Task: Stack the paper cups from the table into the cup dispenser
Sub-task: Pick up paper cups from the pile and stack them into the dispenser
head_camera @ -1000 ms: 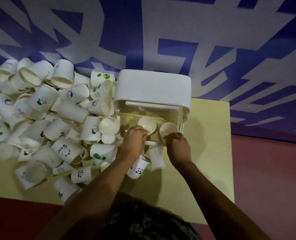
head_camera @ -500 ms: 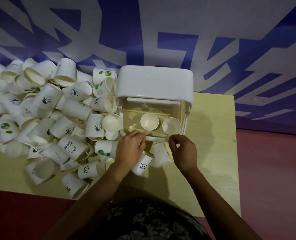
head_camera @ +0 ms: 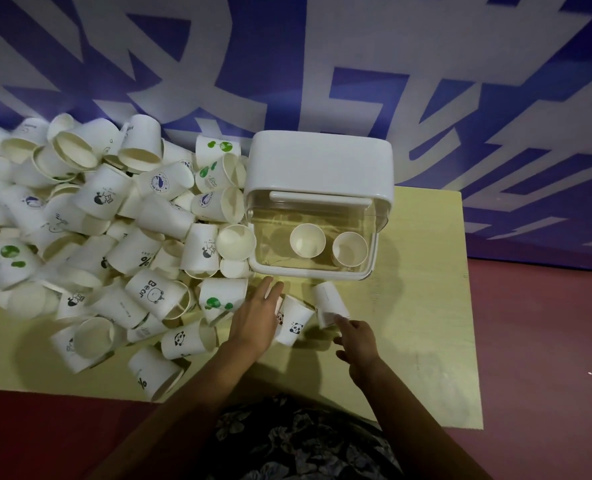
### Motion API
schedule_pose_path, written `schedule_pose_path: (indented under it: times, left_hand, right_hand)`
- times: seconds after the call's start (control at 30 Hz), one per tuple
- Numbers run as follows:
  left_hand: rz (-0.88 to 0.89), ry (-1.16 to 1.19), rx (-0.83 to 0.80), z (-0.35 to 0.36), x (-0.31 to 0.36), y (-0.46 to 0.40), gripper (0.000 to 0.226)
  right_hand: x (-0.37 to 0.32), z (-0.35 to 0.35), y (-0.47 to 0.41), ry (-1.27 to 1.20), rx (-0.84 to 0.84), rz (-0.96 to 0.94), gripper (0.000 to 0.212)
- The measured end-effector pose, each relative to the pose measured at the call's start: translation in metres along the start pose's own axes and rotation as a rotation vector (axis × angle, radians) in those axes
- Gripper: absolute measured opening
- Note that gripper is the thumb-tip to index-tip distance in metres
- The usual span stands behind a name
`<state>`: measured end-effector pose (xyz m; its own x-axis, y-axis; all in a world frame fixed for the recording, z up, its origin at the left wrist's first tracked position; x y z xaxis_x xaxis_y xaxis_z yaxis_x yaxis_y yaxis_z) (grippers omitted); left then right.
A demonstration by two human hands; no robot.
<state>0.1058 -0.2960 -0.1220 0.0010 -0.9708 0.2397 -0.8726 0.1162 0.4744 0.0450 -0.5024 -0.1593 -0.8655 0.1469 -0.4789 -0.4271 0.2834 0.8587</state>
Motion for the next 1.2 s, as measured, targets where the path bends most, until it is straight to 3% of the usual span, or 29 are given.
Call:
schedule_pose_path:
  times: [0.2, 0.43, 0.63, 0.73, 0.83, 1.03, 1.1, 1.2]
  left_hand:
    - [-0.008, -0.043, -0.046, -0.002, -0.004, -0.008, 0.047]
    - [0.087, -0.111, -0.143, 0.003, -0.006, -0.008, 0.037]
    - [0.133, -0.082, -0.169, -0.002, -0.004, -0.011, 0.015]
    - [0.146, 0.027, -0.112, -0.009, -0.003, -0.012, 0.020]
    - [0.186, 0.078, -0.071, -0.012, -0.002, -0.005, 0.044]
    - [0.170, -0.211, -0.168, 0.015, -0.009, 0.020, 0.089]
    - [0.145, -0.193, -0.166, 0.020, -0.010, 0.018, 0.085]
    - [0.142, -0.165, -0.067, 0.010, -0.006, 0.013, 0.061]
  right_hand:
    - [-0.001, 0.000, -0.002, -0.053, 0.117, -0.044, 0.011]
    - [-0.005, 0.001, 0.008, -0.014, 0.169, -0.146, 0.009]
    - [-0.005, 0.002, 0.014, 0.008, 0.200, -0.239, 0.009]
    - [-0.008, 0.003, 0.019, 0.028, 0.211, -0.288, 0.009]
    - [-0.008, 0.003, 0.021, 0.037, 0.215, -0.307, 0.010]
    - [-0.004, 0.005, 0.018, 0.151, 0.233, -0.358, 0.009]
    - [-0.003, 0.006, 0.016, 0.181, 0.226, -0.376, 0.009]
    - [-0.007, 0.005, 0.014, 0.206, 0.224, -0.404, 0.008]
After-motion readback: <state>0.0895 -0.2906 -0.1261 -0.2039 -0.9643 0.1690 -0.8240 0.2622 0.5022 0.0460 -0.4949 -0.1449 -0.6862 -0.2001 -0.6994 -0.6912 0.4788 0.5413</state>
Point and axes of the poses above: each hand's wrist, its own y-axis away from the middle knuckle, its own z-axis out of the palm, x = y × z, the point moved 7 cm from there along -y, towards the middle knuckle, and after that the axes turned 4 degrees about -y, right-handed, at the moved point
